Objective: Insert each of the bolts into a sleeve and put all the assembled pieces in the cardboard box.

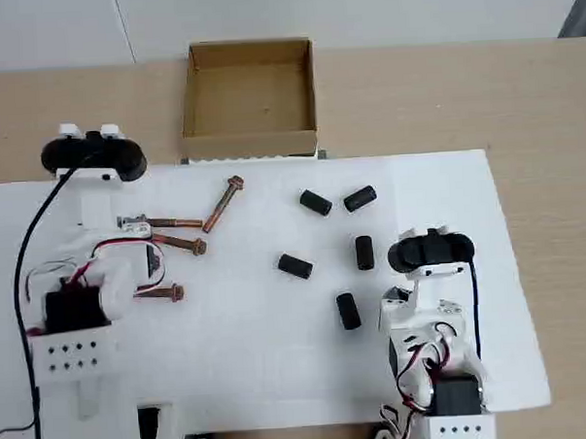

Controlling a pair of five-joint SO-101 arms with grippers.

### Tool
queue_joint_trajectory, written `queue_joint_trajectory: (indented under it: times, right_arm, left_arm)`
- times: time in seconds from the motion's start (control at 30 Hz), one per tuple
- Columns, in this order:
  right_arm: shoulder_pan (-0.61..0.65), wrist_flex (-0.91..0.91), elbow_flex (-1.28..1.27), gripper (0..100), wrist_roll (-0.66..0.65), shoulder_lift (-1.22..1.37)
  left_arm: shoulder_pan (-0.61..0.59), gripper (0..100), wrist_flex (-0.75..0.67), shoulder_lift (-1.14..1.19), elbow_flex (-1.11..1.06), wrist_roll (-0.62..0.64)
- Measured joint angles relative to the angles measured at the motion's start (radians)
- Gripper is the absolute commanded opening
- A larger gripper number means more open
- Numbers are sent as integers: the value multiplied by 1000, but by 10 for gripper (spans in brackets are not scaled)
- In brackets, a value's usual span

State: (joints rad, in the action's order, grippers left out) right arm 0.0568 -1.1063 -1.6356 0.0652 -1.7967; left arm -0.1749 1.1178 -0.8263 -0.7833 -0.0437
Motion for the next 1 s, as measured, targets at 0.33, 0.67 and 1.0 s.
queue_joint_trajectory:
  times: [0.33, 0.67, 1.0]
  right_arm:
    - [0, 49, 149, 4, 0, -2]
    - [2, 14, 496, 4, 0, 276]
    - [2, -163, 997, 4, 0, 861]
  left_arm:
    - [26, 11, 0, 80, -2, 3]
    - [28, 11, -100, 100, -127, 6]
    - [28, 12, -103, 104, -137, 5]
